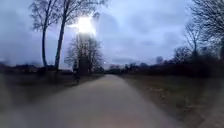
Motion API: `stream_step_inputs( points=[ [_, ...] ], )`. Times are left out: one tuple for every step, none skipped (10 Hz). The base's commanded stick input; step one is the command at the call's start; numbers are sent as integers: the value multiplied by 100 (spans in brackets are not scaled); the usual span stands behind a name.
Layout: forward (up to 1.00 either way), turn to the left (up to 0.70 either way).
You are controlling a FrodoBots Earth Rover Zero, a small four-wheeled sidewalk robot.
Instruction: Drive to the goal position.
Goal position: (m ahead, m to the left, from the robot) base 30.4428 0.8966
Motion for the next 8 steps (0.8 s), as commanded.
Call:
stream_step_inputs(
  points=[
    [100,4],
    [100,4],
    [100,4],
    [100,4],
    [100,4],
    [100,4],
    [100,4],
    [100,4]
  ],
)
